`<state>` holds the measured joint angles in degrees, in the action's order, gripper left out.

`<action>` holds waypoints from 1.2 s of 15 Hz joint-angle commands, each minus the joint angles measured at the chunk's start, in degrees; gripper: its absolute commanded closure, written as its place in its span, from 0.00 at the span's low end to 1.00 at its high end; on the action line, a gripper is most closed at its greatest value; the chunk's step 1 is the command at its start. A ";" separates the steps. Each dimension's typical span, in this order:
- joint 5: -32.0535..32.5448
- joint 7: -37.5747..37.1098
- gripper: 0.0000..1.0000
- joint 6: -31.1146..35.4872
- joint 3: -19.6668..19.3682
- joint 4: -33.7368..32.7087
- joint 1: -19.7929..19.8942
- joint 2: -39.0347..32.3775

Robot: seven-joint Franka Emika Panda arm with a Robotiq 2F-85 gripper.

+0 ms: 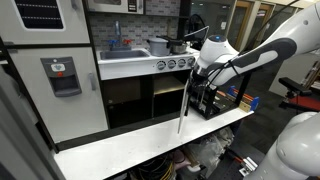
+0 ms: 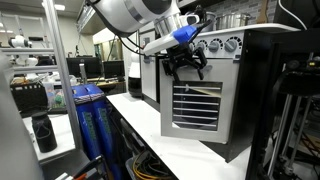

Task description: Close the right cabinet door

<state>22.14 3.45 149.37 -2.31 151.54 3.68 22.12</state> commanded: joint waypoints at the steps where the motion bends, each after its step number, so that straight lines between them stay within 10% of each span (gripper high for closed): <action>1: -0.23 0.31 0.00 3.96 0.85 -1.56 1.07 -3.50; 10: -5.66 3.23 0.00 2.99 0.15 -1.37 0.18 -2.29; 18: -6.12 2.92 0.00 17.24 -0.20 1.06 0.62 -6.96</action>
<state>16.21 5.83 160.88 -2.69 152.11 3.52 18.16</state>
